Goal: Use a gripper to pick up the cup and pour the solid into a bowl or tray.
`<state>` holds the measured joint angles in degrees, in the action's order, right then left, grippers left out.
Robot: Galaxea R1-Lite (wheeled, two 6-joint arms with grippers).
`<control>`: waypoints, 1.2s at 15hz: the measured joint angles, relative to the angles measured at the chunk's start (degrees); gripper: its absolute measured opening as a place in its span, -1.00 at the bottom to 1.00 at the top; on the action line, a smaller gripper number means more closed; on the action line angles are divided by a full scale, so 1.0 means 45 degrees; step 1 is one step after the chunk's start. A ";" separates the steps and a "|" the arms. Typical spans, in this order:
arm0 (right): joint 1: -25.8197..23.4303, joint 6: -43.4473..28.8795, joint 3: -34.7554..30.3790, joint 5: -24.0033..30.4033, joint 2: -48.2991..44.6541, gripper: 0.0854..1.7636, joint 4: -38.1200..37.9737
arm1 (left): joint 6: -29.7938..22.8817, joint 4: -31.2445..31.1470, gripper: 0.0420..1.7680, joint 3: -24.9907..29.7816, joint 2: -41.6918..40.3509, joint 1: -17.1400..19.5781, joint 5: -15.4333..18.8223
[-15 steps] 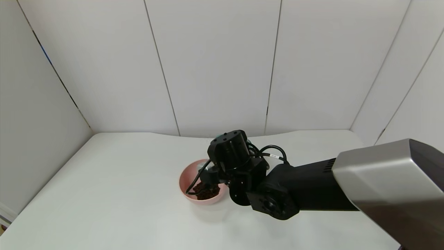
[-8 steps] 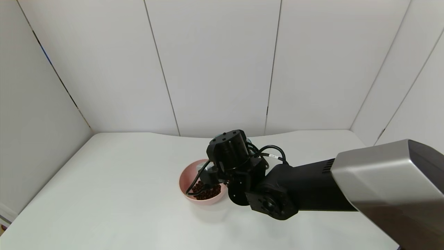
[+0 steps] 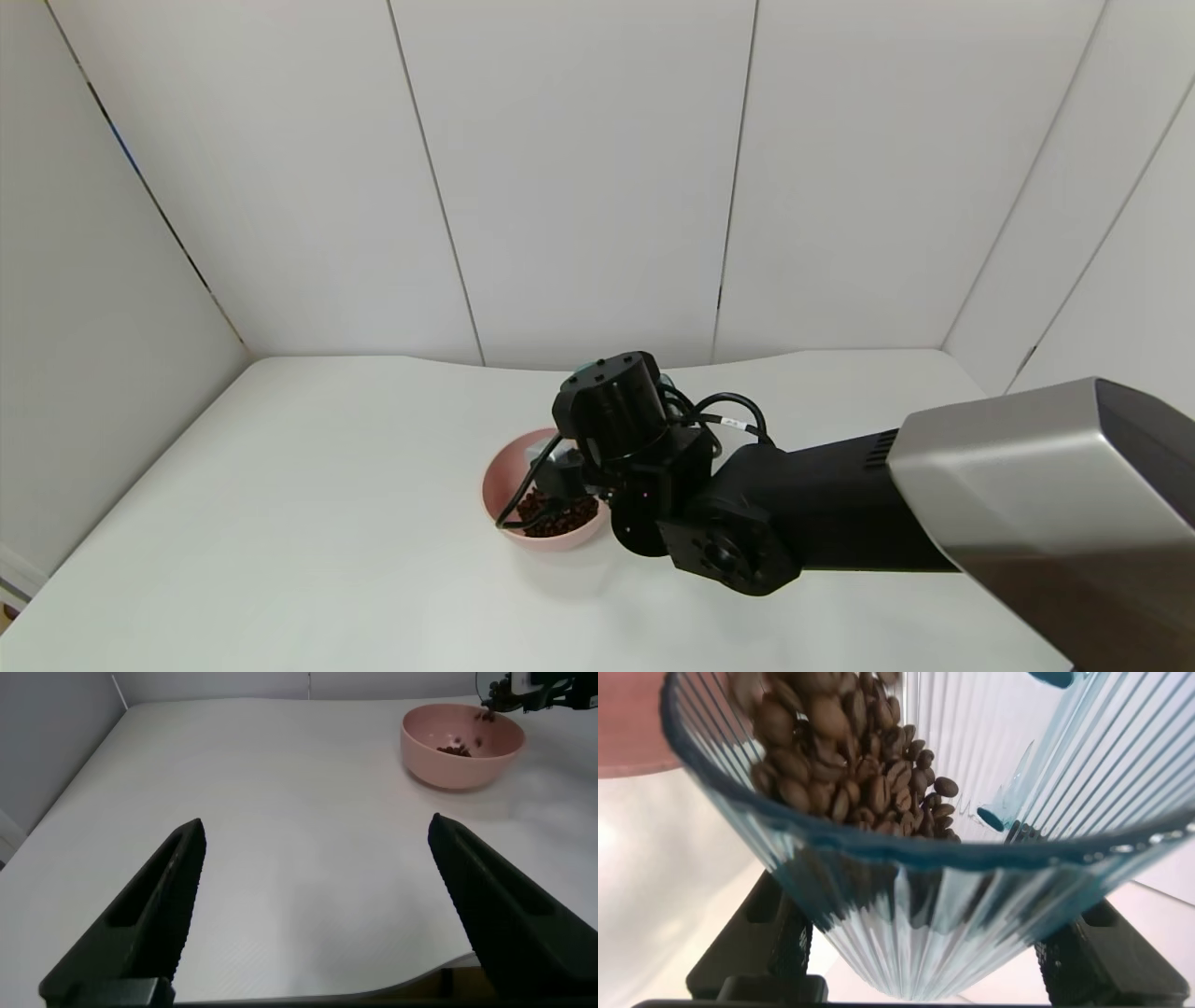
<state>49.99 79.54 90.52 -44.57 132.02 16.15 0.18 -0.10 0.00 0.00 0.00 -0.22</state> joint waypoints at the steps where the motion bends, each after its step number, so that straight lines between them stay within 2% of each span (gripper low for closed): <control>1: 0.0000 -0.0005 -0.0019 0.0000 0.0000 0.49 0.0000 | 0.0000 0.0005 0.94 0.0000 0.0000 0.0000 0.0000; 13: 0.0116 0.0355 -0.0005 -0.0447 0.0122 0.49 0.0420 | -0.0005 0.0000 0.94 0.0000 0.0000 0.0000 -0.0005; 18: -0.0035 -0.0409 -0.0108 -0.0133 0.0098 0.49 0.0607 | -0.0005 0.0000 0.94 0.0000 0.0000 0.0000 0.0000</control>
<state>49.84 77.70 90.03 -45.17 132.46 18.88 0.16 -0.10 0.00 0.00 0.00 -0.22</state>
